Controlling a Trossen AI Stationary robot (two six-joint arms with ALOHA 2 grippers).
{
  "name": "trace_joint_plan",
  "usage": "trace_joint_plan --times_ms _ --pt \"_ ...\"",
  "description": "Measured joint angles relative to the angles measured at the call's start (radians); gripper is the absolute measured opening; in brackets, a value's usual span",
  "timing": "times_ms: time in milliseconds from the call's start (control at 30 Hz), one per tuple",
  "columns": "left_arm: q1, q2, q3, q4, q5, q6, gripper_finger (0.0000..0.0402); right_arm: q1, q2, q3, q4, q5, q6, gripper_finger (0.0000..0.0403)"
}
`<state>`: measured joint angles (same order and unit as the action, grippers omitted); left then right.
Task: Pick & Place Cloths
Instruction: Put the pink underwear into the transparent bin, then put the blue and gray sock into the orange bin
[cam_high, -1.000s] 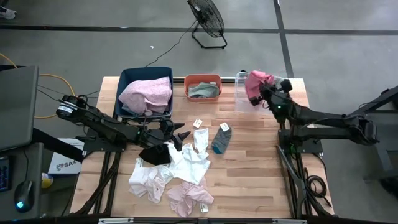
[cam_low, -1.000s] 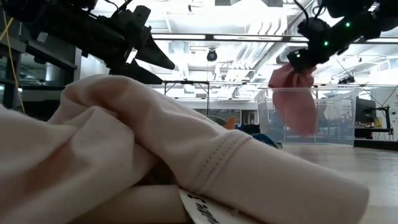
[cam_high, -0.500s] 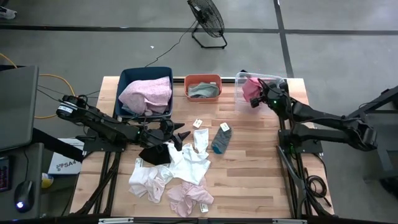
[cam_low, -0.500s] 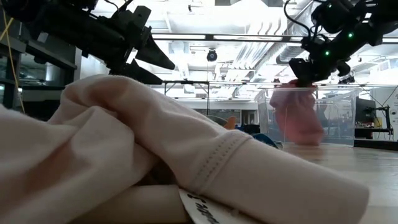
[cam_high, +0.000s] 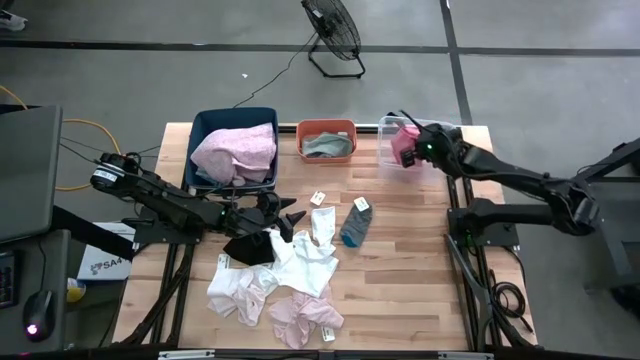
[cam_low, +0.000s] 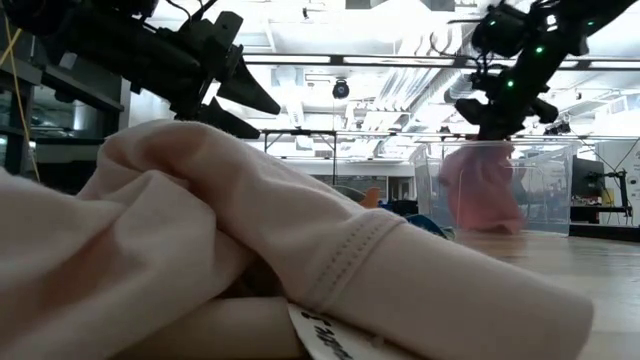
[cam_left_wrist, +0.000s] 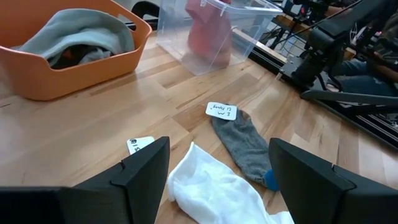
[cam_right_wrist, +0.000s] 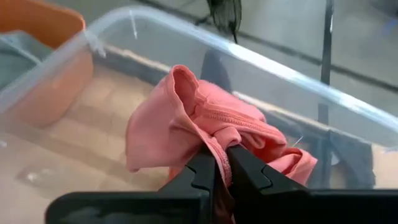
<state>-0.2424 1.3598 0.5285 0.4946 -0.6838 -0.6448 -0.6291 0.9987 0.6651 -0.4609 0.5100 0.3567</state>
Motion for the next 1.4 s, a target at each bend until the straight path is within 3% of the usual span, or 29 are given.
trace_joint_plan --times_ms 300,700,800,933,1100,1200,1400 --pt "0.000 0.000 0.000 -0.023 0.013 -0.018 0.0268 0.000 0.104 0.019 0.000 -0.022 0.011 0.0062" --pt "0.000 0.000 0.000 -0.024 0.015 -0.019 0.0268 0.000 0.039 0.020 0.012 -0.018 -0.045 0.0232" --pt "0.000 0.000 0.000 -0.024 0.015 -0.022 0.0268 0.001 -0.002 0.020 0.005 -0.048 -0.045 0.0259" --pt "0.000 0.000 0.000 -0.024 0.015 -0.022 0.0268 0.001 -0.067 0.020 0.004 -0.123 -0.040 0.0269" --pt "0.000 0.000 0.000 -0.024 0.015 -0.023 0.0268 0.011 -0.146 0.020 -0.009 -0.315 -0.046 0.0265" --pt "0.000 0.000 0.000 -0.024 0.015 -0.023 0.0268 0.075 -0.187 0.020 -0.025 -0.419 -0.046 0.0261" --pt "0.000 0.000 0.000 -0.024 0.015 -0.023 0.0268 0.301 -0.252 0.019 -0.030 -0.409 -0.088 0.0258"
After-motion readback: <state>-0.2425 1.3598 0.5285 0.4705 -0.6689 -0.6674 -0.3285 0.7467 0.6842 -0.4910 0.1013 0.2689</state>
